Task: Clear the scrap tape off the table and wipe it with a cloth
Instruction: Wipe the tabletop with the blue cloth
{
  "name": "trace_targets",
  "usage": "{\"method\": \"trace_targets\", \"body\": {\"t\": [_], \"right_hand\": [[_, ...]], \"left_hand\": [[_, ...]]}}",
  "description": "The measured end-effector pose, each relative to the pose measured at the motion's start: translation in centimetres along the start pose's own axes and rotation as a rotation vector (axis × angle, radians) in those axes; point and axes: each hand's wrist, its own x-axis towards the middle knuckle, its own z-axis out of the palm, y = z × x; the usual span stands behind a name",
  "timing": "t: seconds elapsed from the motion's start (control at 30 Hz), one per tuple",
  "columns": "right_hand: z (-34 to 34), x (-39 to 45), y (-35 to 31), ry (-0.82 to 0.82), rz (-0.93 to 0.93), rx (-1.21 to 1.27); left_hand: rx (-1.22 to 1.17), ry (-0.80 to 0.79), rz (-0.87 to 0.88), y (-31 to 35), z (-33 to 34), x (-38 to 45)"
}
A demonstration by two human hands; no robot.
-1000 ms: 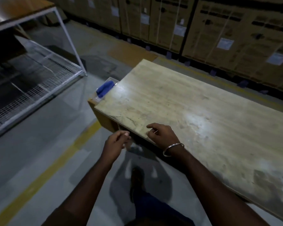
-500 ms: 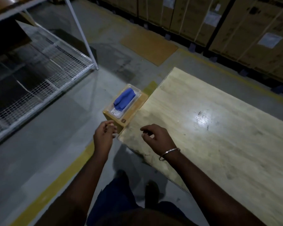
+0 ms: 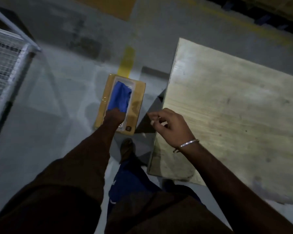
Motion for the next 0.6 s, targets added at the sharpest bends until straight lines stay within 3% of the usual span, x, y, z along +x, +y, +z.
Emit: {"method": "trace_targets", "body": {"t": [0.2,0.27,0.4,0.6], "right_hand": [[0.8,2.5,0.0,0.035,0.116,0.042],[1.0,2.8,0.2,0.044,0.160,0.047],[1.2,2.2,0.6,0.084,0.189,0.083],[1.0,0.2,1.6,0.105,0.229,0.134]], "left_hand": [[-0.078,-0.129,-0.043,-1.0,1.8,5.9],[-0.232,-0.167,-0.083,-1.4,2.7,7.1],[-0.739,-0.187,-0.327,-2.1,4.7,10.4],[-0.931,-0.169,-0.371,-2.3,5.3,10.5]]}}
